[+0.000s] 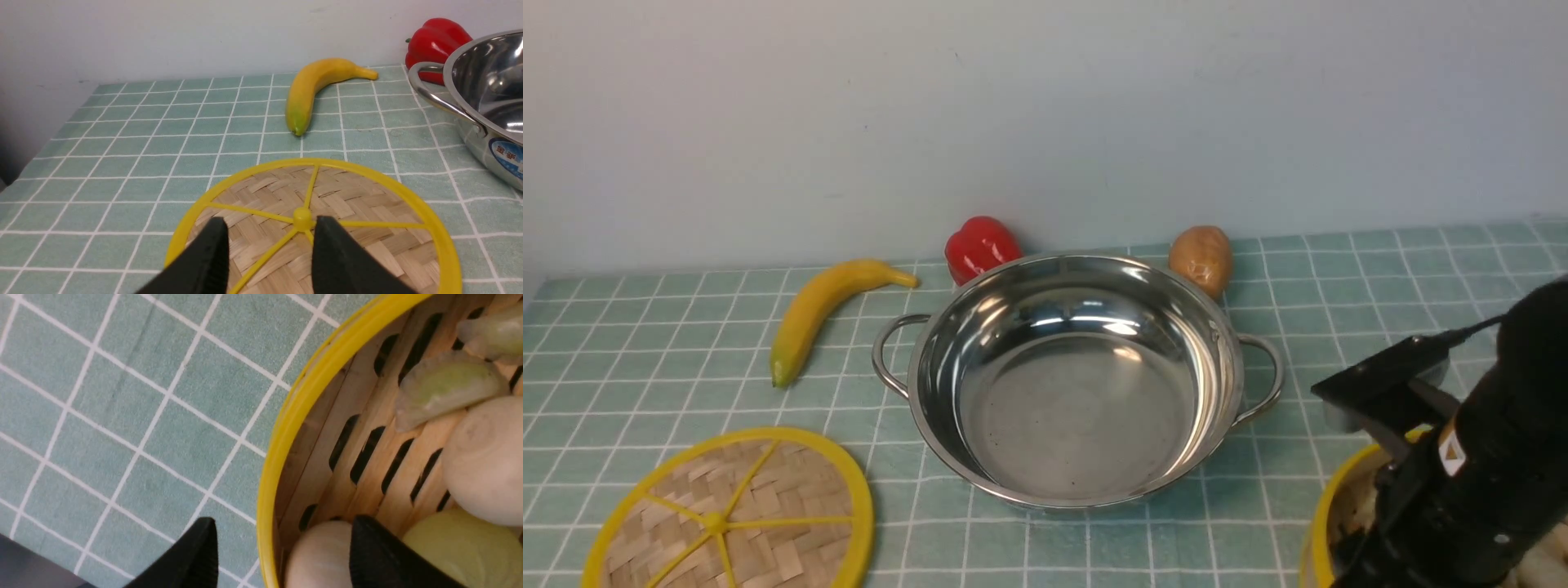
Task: Place the steamer in the pot on the blue tablecloth, and put the lid on the steamer.
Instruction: 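Reach for and grasp the rim of the bamboo steamer holding the buns with the right gripper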
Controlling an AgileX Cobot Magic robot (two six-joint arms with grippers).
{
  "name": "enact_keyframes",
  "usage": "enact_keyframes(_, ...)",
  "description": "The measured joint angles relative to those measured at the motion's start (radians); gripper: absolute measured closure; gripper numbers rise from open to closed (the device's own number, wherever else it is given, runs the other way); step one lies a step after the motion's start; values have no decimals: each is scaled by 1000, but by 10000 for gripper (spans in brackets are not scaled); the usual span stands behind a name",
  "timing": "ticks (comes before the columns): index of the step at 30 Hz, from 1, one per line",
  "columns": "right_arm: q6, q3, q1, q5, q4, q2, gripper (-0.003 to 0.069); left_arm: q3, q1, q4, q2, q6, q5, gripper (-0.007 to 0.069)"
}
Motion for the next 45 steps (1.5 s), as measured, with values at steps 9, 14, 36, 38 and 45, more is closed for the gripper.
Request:
enact_keyframes(9, -35, 18, 29, -93, 13, 97, 228, 0, 0, 0, 0, 0, 0, 350)
enact_keyframes(14, -37, 18, 40, -103, -8, 174, 228, 0, 0, 0, 0, 0, 0, 350)
enact_keyframes(36, 26, 24, 41, 5, -116, 159, 601, 0, 0, 1, -2, 0, 0, 350)
enact_keyframes(38, 40, 22, 41, 28, -148, 127, 601, 0, 0, 1, -2, 0, -1, 350)
enact_keyframes(45, 44, -99, 41, 153, -315, -44, 601, 0, 0, 1, -2, 0, -1, 350)
